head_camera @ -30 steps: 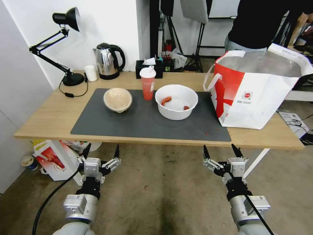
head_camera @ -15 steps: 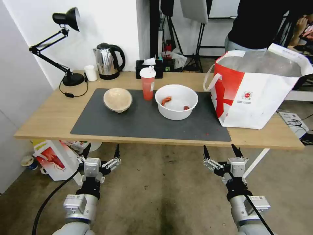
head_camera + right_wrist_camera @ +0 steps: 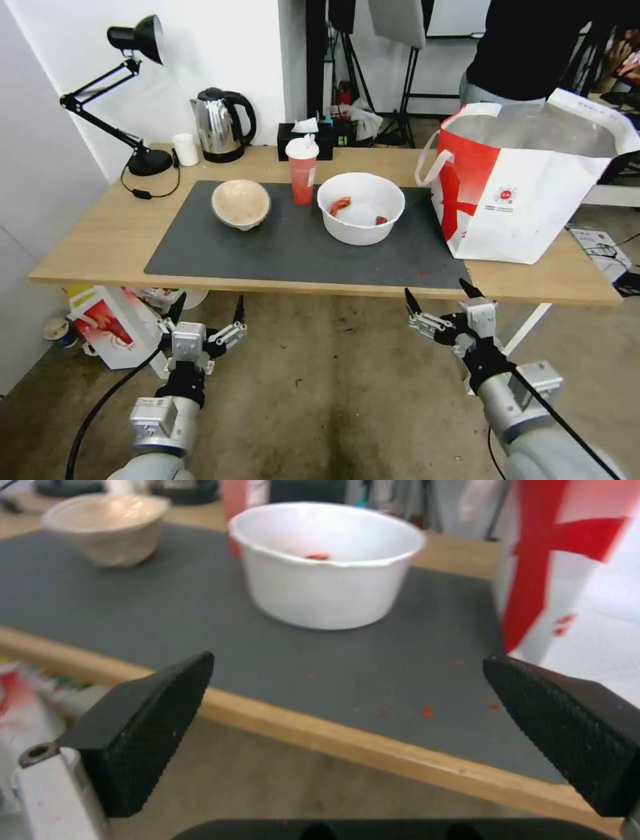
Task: Pick up the trash from the table and place it into the takeout bag.
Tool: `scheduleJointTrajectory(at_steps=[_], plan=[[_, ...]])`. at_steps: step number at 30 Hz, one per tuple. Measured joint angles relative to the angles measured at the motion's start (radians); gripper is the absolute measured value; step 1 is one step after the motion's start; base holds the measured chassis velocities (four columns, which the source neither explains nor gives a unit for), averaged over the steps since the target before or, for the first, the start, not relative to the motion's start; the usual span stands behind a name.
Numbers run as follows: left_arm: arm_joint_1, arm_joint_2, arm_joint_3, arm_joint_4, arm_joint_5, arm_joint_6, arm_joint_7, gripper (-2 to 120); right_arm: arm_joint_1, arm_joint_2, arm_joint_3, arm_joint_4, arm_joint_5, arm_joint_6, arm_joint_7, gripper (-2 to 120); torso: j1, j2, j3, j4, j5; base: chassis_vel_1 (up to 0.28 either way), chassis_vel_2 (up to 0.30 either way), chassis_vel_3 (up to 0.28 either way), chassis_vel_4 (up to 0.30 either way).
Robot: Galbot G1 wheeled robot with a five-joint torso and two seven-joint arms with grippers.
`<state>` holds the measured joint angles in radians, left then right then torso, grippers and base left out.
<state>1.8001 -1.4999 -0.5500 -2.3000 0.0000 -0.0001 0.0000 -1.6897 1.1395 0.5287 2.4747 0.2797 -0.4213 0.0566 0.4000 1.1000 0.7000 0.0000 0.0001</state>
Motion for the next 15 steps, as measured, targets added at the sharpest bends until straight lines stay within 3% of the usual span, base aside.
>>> scheduleJointTrajectory(at_steps=[3,4,15], plan=[[0.000,0.000,0.000,0.000,0.000,0.000,0.000,100,0.011,-0.047,-0.005,0.025,0.038,-0.058,0.015,100,0.000,0.000,0.000,0.0006,-0.0004,0.000,0.000,0.000,0.000],[0.000,0.000,0.000,0.000,0.000,0.000,0.000,100,0.004,-0.053,-0.010,0.028,0.047,-0.073,0.028,100,0.000,0.000,0.000,-0.0003,0.0001,0.000,0.000,0.000,0.000],[0.000,0.000,0.000,0.000,0.000,0.000,0.000,100,-0.002,-0.049,-0.012,0.030,0.044,-0.076,0.042,100,0.000,0.000,0.000,0.0000,-0.0002,0.000,0.000,0.000,0.000]])
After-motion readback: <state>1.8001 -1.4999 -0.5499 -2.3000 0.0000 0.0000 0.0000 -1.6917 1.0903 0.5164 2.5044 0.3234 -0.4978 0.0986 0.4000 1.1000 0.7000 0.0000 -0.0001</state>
